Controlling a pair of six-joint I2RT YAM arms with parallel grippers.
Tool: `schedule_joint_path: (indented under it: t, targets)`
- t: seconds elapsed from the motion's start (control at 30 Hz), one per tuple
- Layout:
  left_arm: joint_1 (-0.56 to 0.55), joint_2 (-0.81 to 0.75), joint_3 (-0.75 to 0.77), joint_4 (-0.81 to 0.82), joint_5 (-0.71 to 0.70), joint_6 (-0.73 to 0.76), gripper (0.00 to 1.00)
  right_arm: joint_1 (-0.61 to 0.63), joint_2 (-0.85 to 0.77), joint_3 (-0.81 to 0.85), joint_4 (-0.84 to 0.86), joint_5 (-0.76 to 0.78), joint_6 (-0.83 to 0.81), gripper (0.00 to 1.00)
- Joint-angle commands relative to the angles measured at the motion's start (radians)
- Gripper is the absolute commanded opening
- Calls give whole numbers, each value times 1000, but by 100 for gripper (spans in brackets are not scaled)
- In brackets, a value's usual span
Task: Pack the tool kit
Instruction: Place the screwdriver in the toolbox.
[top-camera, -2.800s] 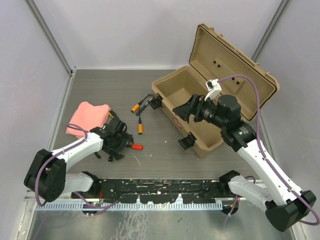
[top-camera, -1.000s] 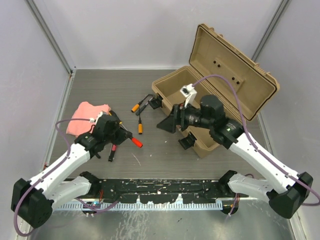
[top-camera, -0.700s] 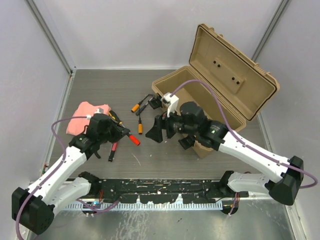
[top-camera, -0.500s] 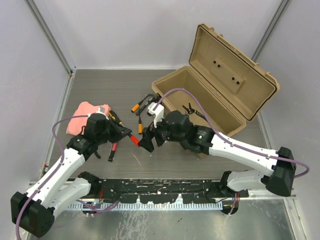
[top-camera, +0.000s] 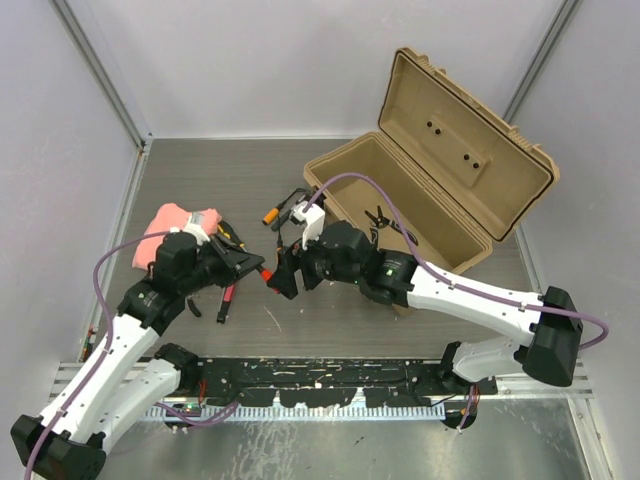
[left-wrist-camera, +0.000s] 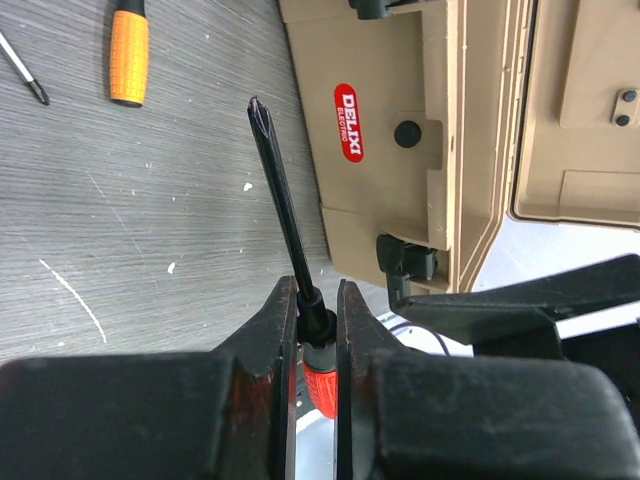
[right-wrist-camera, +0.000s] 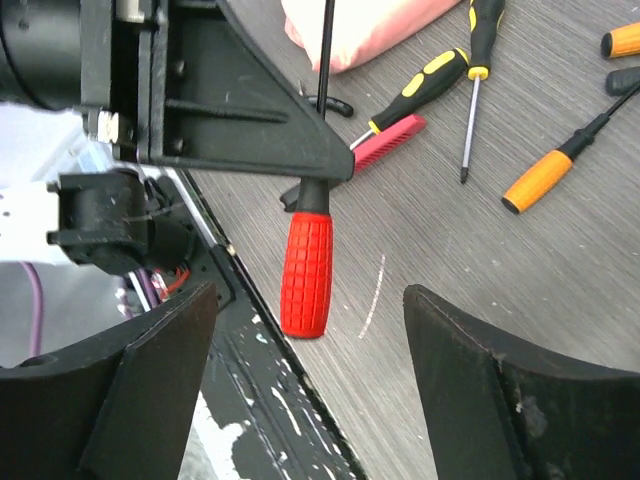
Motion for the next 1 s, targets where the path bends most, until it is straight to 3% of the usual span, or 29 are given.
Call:
schedule_joint_path:
  t: [0.0,0.2,0.37,0.53,0.8,0.97]
  targets:
    - [4,-25,3,71,52,-4,0,1,48,6,114,4,179,79]
    - [5,-24,-6,98,113,1,0,4,146,53,98,-50,244,70]
    - [5,-54,-25,96,98,11,0,4,198,93,115,-58,231,55]
    - [5,-30,-30,85,83,16,0,8,190,95,110,-25,239,60]
    - [4,-59,-11,22,44,31,0,7,135,21,153,14,237,44]
    - [5,-71,-7,17,33,33,0,7,136,15,185,-35,236,43]
